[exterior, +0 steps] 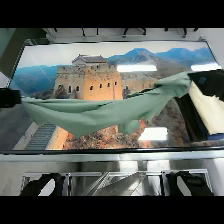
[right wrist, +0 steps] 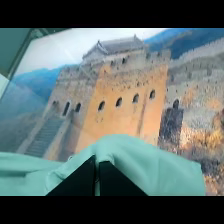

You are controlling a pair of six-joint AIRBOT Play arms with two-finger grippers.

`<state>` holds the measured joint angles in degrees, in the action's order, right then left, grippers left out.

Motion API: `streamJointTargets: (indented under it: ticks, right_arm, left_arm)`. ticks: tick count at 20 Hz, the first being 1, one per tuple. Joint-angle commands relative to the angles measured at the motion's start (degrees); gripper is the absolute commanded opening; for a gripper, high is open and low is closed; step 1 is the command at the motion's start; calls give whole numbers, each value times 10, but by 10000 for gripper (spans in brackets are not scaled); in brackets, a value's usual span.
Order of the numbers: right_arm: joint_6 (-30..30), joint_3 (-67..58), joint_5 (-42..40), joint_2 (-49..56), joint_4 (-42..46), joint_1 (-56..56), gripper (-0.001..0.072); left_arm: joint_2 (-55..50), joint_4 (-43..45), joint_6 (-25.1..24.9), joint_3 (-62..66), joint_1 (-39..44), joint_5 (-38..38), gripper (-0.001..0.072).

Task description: Fold the shirts.

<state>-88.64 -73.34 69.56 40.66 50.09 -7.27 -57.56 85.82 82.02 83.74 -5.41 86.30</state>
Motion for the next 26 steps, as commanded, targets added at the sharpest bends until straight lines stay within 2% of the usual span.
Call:
streamJointTargets:
  ticks: [1,5,9,11,12,14,16,22,24,26]
  right_arm:
    - [-14,89,38,22,14,0,22]
    - [-11,205,-4,40,28,0,22]
    - [-5,212,-14,58,28,0,22]
    - [-5,212,-23,58,28,0,23]
    - [-5,212,-27,58,28,0,22]
    - [-5,212,-39,58,27,0,22]
    - [-5,212,-49,58,26,0,22]
    - [-5,212,-66,59,24,0,22]
    - [-5,212,-68,59,17,0,22]
    - [-5,212,-67,58,2,0,23]
  left_arm:
    - [-144,10,-45,-29,24,-78,11]
    - [-331,-71,-68,28,29,-138,12]
    - [-455,-95,-63,123,29,-135,23]
    - [-469,-95,-25,159,17,-128,540]
    - [-465,-94,-5,171,11,-122,636]
    - [-435,-96,1,174,-8,-94,634]
    - [-371,-109,-2,120,-28,-82,634]
    - [-128,-213,-66,-281,-66,-72,633]
    - [-99,-272,-107,-386,-78,-85,634]
    - [-100,-311,-128,-452,-78,-135,634]
